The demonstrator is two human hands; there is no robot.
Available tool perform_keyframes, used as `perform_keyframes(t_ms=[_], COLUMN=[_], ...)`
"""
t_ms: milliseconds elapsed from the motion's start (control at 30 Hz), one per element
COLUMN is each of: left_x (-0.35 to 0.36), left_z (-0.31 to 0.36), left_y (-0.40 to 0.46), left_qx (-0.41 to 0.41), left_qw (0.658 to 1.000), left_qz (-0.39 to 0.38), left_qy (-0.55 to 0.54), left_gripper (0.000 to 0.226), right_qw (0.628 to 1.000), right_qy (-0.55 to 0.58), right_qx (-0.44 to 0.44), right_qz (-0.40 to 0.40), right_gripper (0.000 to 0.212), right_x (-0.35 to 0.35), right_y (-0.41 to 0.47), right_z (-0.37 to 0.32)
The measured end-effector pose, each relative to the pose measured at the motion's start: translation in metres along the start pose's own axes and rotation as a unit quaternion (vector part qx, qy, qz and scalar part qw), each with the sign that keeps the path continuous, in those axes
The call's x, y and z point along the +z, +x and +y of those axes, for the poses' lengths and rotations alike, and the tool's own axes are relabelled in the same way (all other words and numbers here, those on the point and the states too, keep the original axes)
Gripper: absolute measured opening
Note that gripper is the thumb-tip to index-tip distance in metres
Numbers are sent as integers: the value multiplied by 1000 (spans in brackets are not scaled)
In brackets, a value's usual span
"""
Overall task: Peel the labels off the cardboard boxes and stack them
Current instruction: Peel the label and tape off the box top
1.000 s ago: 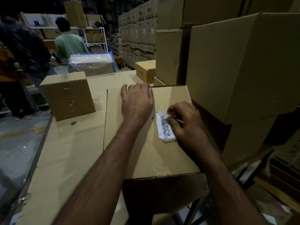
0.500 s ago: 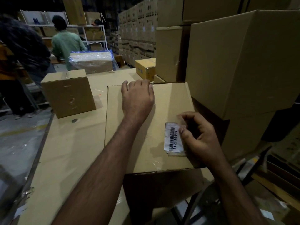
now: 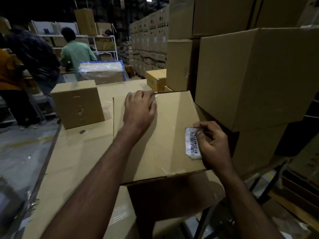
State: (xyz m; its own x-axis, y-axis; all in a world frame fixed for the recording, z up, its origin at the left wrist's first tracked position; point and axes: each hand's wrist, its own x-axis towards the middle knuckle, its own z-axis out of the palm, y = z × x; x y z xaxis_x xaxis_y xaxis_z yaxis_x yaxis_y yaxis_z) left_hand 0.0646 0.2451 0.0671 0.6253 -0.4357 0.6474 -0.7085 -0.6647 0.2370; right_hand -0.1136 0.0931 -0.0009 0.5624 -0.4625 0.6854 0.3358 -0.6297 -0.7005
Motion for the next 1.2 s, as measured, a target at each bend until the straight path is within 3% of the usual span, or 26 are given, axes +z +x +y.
perform_keyframes(t_ms=[333, 433, 600, 800, 900, 1033, 1200], left_x=[-3, -4, -4, -2, 0, 2, 0], left_z=[17, 18, 19, 17, 17, 16, 16], left_y=[-15, -21, -28, -26, -22, -19, -16], left_qx=[-10, -2, 3, 10, 5, 6, 9], left_qw=[998, 998, 997, 994, 994, 994, 995], left_qz=[-7, 7, 20, 14, -1, 6, -2], left_qy=[61, 70, 80, 105, 108, 111, 102], left_gripper=[54, 54, 54, 69, 70, 67, 67], right_qw=[995, 994, 968, 910, 920, 895, 930], right_qy=[-66, -63, -193, -338, -329, -343, -306], right_qx=[-80, -66, -36, -17, 38, -6, 57], right_qz=[9, -63, -153, -240, -210, -285, -195], right_gripper=[19, 20, 52, 51, 49, 50, 48], right_x=[-7, -4, 2, 12, -2, 22, 9], right_y=[-17, -24, -23, -24, -9, -24, -6], right_z=[-7, -21, -44, -61, -58, -72, -58])
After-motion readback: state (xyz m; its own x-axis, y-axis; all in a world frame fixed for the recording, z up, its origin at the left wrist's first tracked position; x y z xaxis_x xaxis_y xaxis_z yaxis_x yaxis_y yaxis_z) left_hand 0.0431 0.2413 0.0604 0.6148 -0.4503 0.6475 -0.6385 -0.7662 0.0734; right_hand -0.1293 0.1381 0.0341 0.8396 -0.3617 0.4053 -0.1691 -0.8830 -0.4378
